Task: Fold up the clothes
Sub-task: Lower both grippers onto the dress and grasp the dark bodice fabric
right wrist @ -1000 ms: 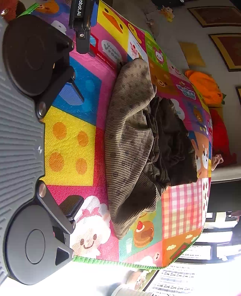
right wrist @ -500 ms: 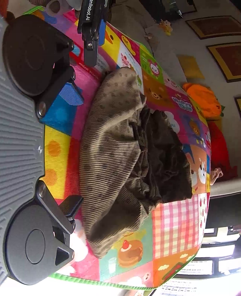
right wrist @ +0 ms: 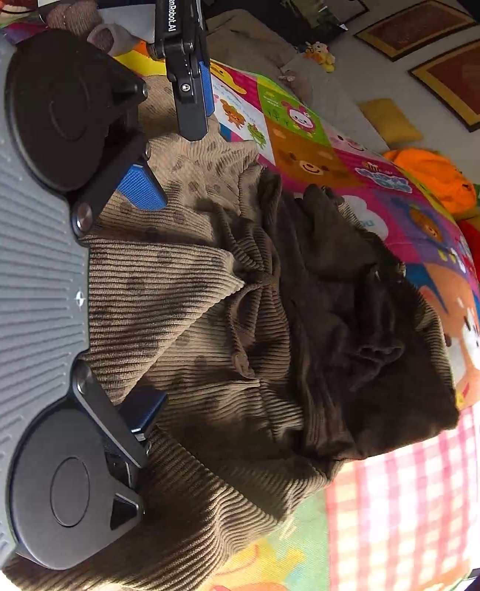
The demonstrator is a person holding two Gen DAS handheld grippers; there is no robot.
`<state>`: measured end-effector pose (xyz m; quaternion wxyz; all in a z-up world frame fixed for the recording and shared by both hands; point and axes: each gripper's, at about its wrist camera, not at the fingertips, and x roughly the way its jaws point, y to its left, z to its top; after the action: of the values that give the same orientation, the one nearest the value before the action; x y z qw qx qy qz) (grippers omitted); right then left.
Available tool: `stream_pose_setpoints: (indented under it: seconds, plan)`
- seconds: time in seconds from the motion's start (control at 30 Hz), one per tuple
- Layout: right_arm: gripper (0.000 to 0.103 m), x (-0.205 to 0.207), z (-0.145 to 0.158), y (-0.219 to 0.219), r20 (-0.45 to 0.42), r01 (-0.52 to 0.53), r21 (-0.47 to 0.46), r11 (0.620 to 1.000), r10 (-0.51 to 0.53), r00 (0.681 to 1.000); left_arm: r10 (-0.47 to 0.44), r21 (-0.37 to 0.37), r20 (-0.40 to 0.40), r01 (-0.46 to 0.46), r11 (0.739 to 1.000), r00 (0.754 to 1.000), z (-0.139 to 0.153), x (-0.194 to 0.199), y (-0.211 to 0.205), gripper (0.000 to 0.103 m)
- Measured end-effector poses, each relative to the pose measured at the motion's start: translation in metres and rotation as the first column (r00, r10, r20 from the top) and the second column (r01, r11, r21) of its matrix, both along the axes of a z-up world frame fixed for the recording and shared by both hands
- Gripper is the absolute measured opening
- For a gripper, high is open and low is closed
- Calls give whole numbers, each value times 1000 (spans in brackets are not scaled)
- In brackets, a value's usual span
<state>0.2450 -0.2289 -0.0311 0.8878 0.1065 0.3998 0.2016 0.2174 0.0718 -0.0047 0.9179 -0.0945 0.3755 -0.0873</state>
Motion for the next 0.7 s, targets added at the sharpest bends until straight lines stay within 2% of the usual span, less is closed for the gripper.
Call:
stream_pose_setpoints:
  seconds: [0.1, 0.2, 0.27, 0.37, 0.47, 0.53, 0.57, 0.63, 0.7]
  plan:
    - [103, 0, -2, -4, -15, 25, 41, 999, -24, 1000, 21, -51, 69, -17, 999, 997, 6, -4, 18, 103]
    - [103, -4, -6, -12, -5, 60, 109, 992, -59, 998, 33, -73, 88, -27, 997, 996, 10, -6, 33, 103]
    - [103, -5, -7, -13, 2, 66, 118, 991, -66, 998, 25, -70, 35, -22, 997, 999, 3, -3, 39, 103]
    - [103, -4, -5, -5, 20, 2, 46, 999, -3, 1000, -11, -108, -64, 4, 994, 998, -14, 1, 45, 103]
    - [103, -9, 1, -5, 53, -64, 1, 998, 64, 997, -56, -228, -102, 31, 973, 993, -23, -2, 53, 103]
    - [103, -18, 15, -19, 131, -64, 21, 998, 61, 990, -119, -340, -96, 80, 937, 988, -23, -8, 58, 103]
    - [103, -24, 24, -28, 185, -49, 18, 999, 45, 982, -172, -418, -95, 118, 901, 980, -21, -11, 59, 103]
    - [103, -27, 36, -48, 245, 23, -3, 1000, -22, 969, -275, -572, -66, 190, 798, 959, -14, -19, 59, 103]
    - [103, -28, 46, -69, 275, 103, -17, 995, -94, 957, -276, -647, 63, 250, 721, 959, 11, -33, 66, 103]
